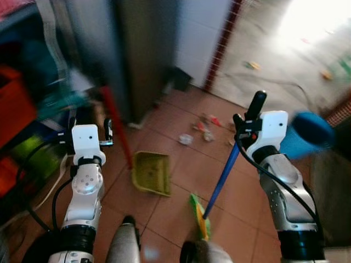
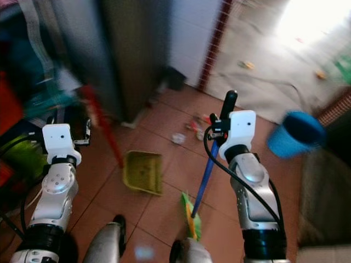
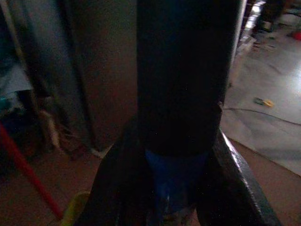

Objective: Sweep floor

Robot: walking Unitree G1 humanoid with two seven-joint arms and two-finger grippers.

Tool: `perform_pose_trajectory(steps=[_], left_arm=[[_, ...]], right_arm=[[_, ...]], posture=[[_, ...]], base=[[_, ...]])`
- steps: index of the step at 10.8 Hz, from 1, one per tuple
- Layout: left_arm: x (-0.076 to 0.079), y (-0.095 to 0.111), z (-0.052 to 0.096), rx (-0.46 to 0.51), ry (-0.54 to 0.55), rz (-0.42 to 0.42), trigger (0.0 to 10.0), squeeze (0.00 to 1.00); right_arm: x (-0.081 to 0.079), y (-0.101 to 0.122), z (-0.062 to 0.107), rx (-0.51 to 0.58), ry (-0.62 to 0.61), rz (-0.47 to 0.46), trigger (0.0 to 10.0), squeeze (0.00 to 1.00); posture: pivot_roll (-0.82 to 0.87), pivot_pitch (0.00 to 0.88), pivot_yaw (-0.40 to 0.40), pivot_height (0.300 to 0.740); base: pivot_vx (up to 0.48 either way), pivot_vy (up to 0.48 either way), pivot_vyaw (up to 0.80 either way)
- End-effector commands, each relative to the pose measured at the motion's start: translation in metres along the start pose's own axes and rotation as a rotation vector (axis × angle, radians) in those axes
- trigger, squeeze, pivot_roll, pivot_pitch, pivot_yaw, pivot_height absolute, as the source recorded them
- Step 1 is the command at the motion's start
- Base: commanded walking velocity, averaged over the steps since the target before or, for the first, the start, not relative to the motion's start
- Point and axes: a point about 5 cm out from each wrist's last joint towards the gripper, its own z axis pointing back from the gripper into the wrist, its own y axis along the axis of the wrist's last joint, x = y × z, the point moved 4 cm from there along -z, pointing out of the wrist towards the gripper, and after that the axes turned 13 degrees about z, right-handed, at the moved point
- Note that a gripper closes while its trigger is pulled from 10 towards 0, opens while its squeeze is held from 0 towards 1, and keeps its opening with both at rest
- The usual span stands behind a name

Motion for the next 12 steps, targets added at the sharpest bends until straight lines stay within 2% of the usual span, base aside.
perform_pose_trajectory(steps=[1,3,5,7,10,12], left_arm=[[0.002,-0.002,0.003,-0.001,-0.003,-0.002,10.0,0.0],[0.004,-0.004,0.006,-0.007,-0.011,-0.006,10.0,0.0],[0.008,-0.003,0.01,-0.018,-0.035,0.009,10.0,0.0],[0.008,0.007,0.015,0.002,-0.052,0.033,10.0,0.0],[0.007,0.014,0.015,0.016,-0.036,0.048,10.0,0.0],[0.009,0.014,0.016,0.012,-0.039,0.052,10.0,0.0]], right_arm=[[0.005,0.009,-0.002,0.041,-0.016,0.007,10.0,0.0],[0.004,0.009,-0.004,0.047,-0.02,0.006,10.0,0.0],[0.005,0.009,-0.008,0.049,-0.046,-0.003,10.0,0.0],[0.006,0.011,-0.012,0.063,-0.064,-0.015,10.0,0.0],[0.004,0.013,-0.017,0.078,-0.065,-0.019,10.0,0.0],[0.005,0.015,-0.02,0.088,-0.066,-0.017,10.0,0.0]], posture=[[0.01,0.11,-0.088,0.74],[0.01,0.099,-0.082,0.74],[0.03,0.081,-0.071,0.74],[0.04,0.057,-0.057,0.74],[0.04,0.037,-0.062,0.74],[0.04,0.032,-0.062,0.74]], base=[[0.0,0.0,0.51],[0.0,0.0,0.49],[0.0,0.0,0.0],[0.0,0.0,0.0],[0.0,0.0,0.0],[0.242,0.0,0.0]])
